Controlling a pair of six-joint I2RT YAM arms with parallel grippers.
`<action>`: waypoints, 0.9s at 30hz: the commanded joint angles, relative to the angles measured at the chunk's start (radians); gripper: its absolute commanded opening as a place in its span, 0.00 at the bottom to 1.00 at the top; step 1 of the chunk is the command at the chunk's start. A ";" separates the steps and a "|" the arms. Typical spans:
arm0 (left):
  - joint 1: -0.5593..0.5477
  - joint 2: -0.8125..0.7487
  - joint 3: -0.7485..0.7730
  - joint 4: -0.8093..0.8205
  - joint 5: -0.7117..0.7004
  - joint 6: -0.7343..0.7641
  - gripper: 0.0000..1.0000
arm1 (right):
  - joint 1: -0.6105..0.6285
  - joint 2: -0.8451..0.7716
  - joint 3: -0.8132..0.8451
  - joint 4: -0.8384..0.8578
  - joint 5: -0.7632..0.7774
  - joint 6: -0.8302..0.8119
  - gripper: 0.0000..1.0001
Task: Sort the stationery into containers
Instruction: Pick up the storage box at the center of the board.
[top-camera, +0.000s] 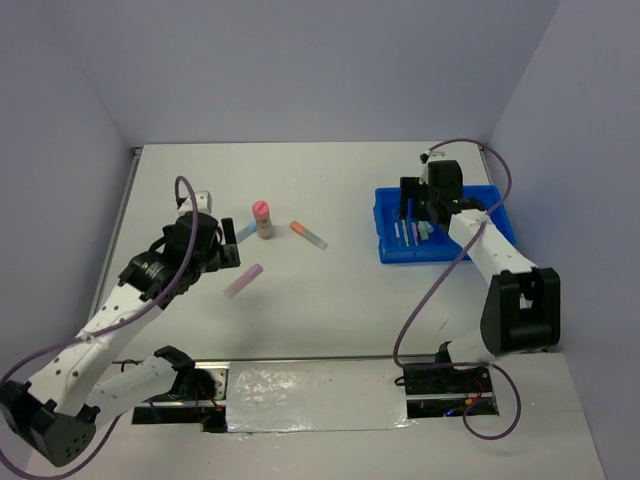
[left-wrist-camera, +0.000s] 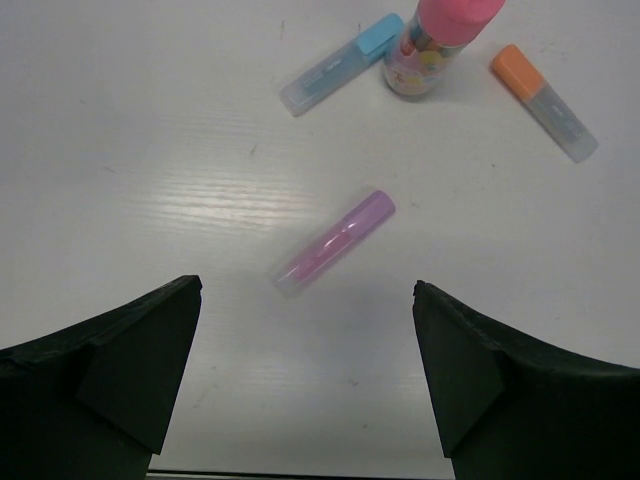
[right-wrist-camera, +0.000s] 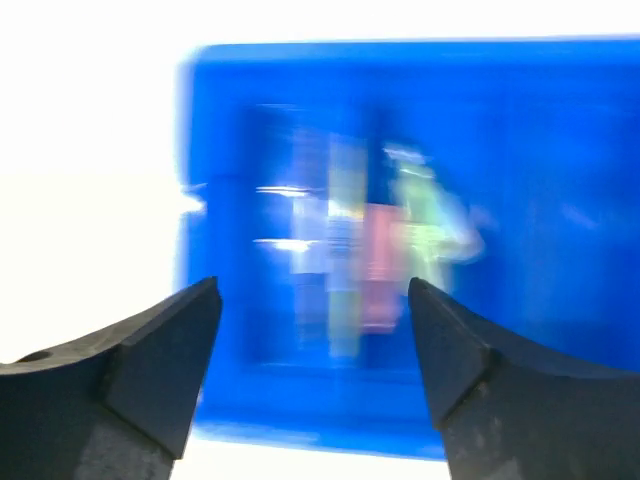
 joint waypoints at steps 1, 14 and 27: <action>-0.004 0.105 0.034 0.126 0.074 -0.160 0.99 | 0.078 -0.194 -0.041 0.087 -0.271 0.050 0.85; -0.042 0.599 -0.025 0.814 -0.052 0.060 0.99 | 0.333 -0.657 -0.342 0.367 -0.516 0.193 1.00; 0.022 0.807 0.035 1.000 -0.047 0.119 0.89 | 0.338 -0.694 -0.342 0.344 -0.559 0.162 1.00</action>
